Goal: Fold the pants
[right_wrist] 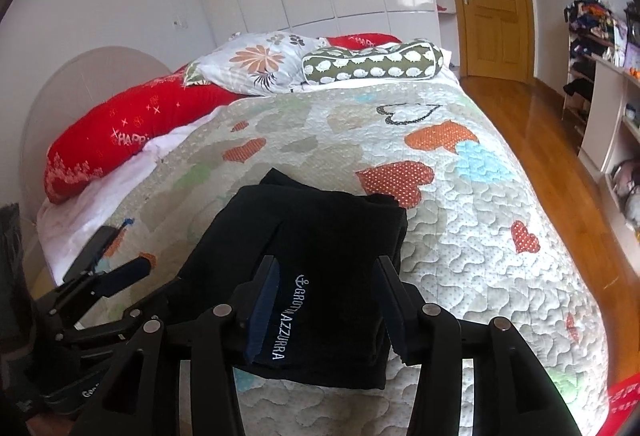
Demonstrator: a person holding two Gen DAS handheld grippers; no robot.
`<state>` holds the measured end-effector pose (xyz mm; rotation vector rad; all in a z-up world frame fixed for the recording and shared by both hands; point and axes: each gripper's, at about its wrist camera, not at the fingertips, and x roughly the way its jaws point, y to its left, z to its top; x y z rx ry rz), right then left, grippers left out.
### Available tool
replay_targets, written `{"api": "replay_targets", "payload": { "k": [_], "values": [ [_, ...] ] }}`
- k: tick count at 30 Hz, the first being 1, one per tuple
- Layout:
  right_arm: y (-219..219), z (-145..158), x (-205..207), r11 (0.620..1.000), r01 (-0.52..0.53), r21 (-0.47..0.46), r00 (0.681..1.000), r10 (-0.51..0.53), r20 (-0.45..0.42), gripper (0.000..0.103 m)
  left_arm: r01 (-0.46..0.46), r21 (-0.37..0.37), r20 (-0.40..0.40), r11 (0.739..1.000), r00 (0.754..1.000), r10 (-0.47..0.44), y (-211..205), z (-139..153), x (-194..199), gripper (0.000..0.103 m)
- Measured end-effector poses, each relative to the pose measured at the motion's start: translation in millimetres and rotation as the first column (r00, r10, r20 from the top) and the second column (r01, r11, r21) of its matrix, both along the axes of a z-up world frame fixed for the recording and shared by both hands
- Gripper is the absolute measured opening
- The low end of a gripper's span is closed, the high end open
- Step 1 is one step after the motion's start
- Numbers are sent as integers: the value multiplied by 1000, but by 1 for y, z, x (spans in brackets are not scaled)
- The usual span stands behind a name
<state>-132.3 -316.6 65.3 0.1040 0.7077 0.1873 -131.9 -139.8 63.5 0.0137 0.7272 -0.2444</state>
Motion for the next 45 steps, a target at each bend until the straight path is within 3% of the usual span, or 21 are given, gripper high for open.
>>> {"api": "replay_targets", "payload": {
  "k": [21, 45],
  "values": [
    [4, -4, -1, 1000, 2, -14, 1000, -2, -13, 47, -41, 31, 53, 999, 998, 39, 1, 5, -5, 60],
    [7, -9, 2, 999, 15, -46, 1000, -15, -17, 47, -80, 24, 19, 997, 997, 79, 5, -2, 3, 60]
  ]
}}
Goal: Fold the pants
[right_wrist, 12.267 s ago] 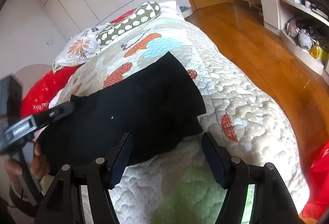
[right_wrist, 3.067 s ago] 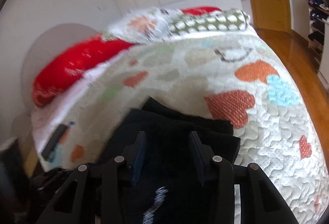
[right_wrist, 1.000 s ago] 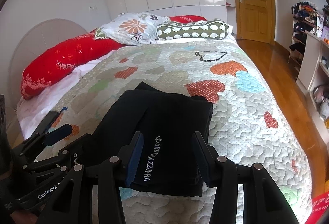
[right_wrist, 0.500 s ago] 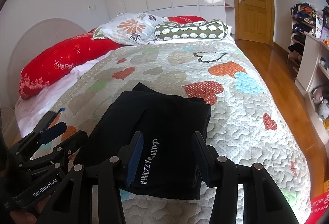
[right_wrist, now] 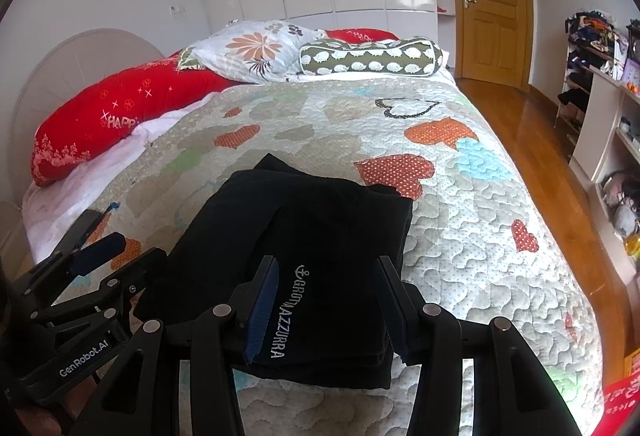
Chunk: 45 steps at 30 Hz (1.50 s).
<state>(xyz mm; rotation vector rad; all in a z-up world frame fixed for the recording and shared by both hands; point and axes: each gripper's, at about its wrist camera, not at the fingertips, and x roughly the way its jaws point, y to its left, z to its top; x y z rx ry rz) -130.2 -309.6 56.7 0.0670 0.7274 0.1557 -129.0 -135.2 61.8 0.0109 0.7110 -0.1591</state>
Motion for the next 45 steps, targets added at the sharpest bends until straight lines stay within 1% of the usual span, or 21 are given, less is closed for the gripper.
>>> {"api": "replay_targets", "payload": {
  "k": [17, 45],
  "values": [
    [6, 6, -9, 1000, 0, -15, 1000, 0, 21, 47, -12, -20, 29, 1000, 1000, 13, 6, 8, -7, 60],
    [5, 1, -10, 1000, 3, 0, 1000, -3, 9, 47, -13, -11, 14, 1000, 1000, 13, 4, 2, -7, 60]
  ]
}}
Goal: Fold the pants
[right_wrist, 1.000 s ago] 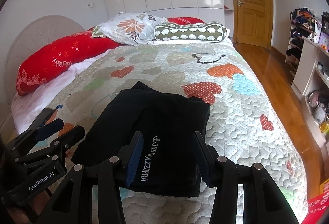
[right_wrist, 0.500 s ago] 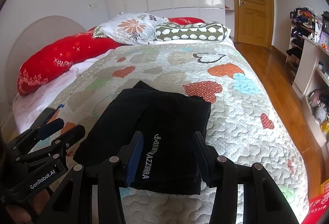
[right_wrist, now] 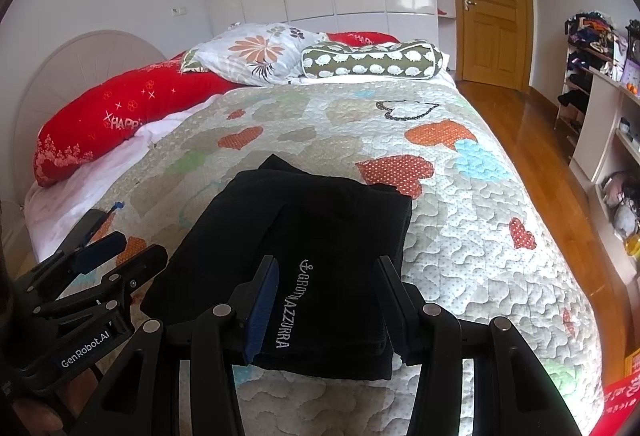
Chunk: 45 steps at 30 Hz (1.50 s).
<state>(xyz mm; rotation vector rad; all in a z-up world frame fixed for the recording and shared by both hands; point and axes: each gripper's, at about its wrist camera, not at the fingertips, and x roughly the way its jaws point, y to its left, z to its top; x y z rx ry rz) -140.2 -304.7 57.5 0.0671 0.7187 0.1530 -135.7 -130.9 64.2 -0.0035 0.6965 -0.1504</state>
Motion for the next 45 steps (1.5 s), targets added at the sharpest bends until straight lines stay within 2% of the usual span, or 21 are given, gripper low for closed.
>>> {"api": "replay_targets", "payload": {
  "k": [25, 28, 33, 45],
  "values": [
    [-17, -28, 15, 999, 44, 25, 995, -42, -94, 48, -3, -4, -37, 1000, 999, 3, 3, -13, 12, 60],
    [-19, -31, 19, 998, 51, 32, 994, -47, -102, 51, 1, -8, -38, 1000, 999, -1, 4, -14, 13, 60],
    [-28, -35, 23, 996, 70, 62, 991, -62, -116, 63, -1, -18, -44, 1000, 999, 0, 7, -15, 16, 60],
    [-39, -48, 37, 988, 79, 131, 986, -58, -158, 71, -16, -35, -56, 999, 998, 14, 18, -15, 27, 60]
  ]
}}
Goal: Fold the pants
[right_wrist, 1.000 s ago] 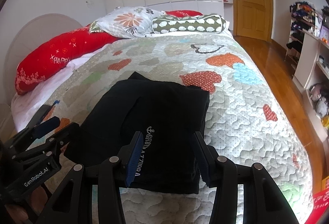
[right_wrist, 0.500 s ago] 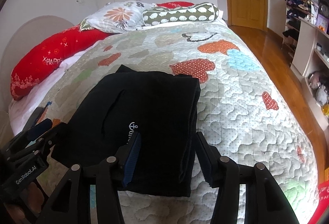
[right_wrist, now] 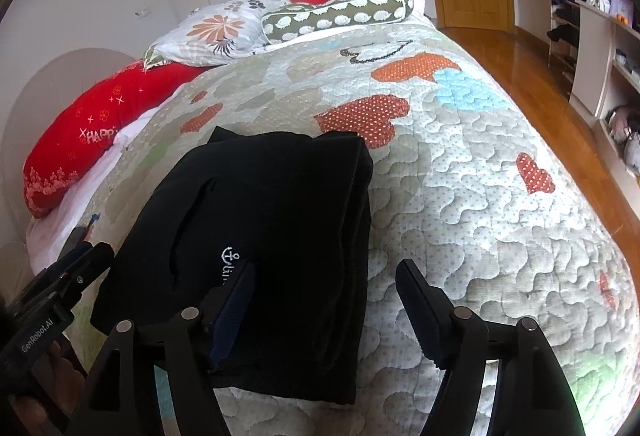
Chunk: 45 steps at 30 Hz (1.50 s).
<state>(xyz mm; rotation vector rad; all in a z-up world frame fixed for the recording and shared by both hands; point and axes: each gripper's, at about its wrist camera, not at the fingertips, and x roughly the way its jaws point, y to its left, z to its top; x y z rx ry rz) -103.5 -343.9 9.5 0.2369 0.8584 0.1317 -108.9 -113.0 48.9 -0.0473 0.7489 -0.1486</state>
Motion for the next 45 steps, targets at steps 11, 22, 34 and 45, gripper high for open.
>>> {"api": "replay_targets", "payload": {
  "k": [11, 22, 34, 45],
  "values": [
    [-5, -7, 15, 998, -38, 59, 999, 39, -15, 75, 43, -79, -72, 996, 996, -49, 7, -12, 21, 60],
    [-4, -16, 38, 979, -90, 181, 996, 86, 30, 54, 70, -158, -139, 985, 986, -92, 1, -25, 45, 61],
    [-12, 2, 27, 984, -108, 140, 992, 97, 79, 29, 132, -267, -161, 955, 971, -179, -4, -24, 48, 61],
    [-22, -16, 33, 960, -78, 270, 997, 66, 51, 37, 214, -326, -200, 921, 937, -288, -27, -32, 59, 76]
  ]
}}
